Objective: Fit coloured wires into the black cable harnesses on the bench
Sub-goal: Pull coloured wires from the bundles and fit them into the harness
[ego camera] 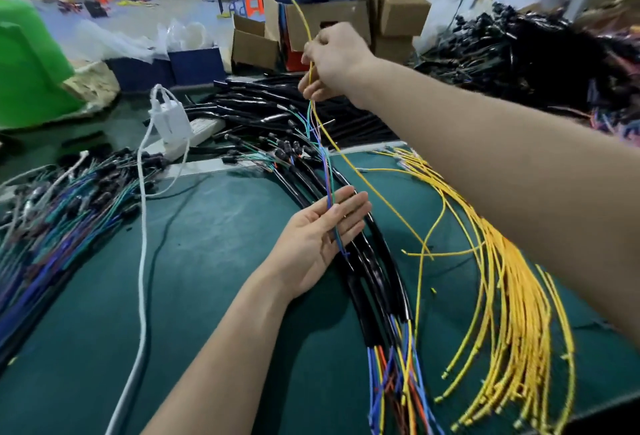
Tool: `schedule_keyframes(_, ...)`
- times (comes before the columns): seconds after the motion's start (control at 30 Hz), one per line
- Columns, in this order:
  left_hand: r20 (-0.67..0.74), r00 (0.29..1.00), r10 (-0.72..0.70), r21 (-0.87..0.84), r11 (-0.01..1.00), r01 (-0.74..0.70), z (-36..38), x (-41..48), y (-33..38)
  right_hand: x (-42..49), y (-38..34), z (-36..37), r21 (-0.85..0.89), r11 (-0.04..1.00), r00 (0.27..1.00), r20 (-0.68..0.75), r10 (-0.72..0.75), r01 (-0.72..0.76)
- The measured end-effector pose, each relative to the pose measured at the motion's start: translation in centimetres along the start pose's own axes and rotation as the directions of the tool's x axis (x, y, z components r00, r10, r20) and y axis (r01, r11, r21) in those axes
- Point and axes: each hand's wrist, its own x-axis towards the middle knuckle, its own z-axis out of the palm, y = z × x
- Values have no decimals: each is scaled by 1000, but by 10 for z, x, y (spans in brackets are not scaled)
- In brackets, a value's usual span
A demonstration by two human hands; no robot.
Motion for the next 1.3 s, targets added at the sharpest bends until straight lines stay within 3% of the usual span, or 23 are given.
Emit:
schedule_keyframes(0.17,26,1000,14,33,999,-15,-1,3,0,-27,36,9,140,979,960,258,111,-151)
schedule_keyframes(0.23,-18,999,26,19,999,-26,-2,5,1,-40,52,5,130,976,951,279,136,-177)
schedule_keyframes(0.33,-44,999,31,-54,998,-33,-4,6,2,-57,71,-5,175,963,965,201,169,-205)
schedule_keyframes(0.4,-85,995,47,-86,995,-55,-5,8,2,-72,84,-19,-15,992,976,177,126,-126)
schedule_keyframes(0.47,-147,987,69,-117,989,-86,-6,10,3,-92,100,-42,-303,953,943,312,117,-18)
schedule_keyframes(0.53,-188,979,80,-142,984,-108,-6,11,4,-118,110,-62,-421,907,861,469,196,24)
schedule_keyframes(0.6,-205,975,83,-145,983,-114,-6,11,3,-138,118,-72,-407,914,805,542,243,-2)
schedule_keyframes(0.73,-189,978,88,-145,983,-117,-5,10,5,-143,124,-76,-323,943,829,502,244,-82)
schedule_keyframes(0.83,-156,983,92,-134,984,-114,-6,8,5,-138,121,-78,-230,933,765,535,358,-276)
schedule_keyframes(0.93,-95,993,70,-90,993,-78,-6,5,4,-138,121,-71,-273,902,714,550,432,-335)
schedule_keyframes(1.03,-71,996,58,-57,996,-62,-5,4,3,-137,123,-66,-301,900,755,495,431,-316)
schedule_keyframes(1.3,-240,964,115,-232,957,-172,-14,7,9,-149,134,-89,-519,847,872,356,337,-115)
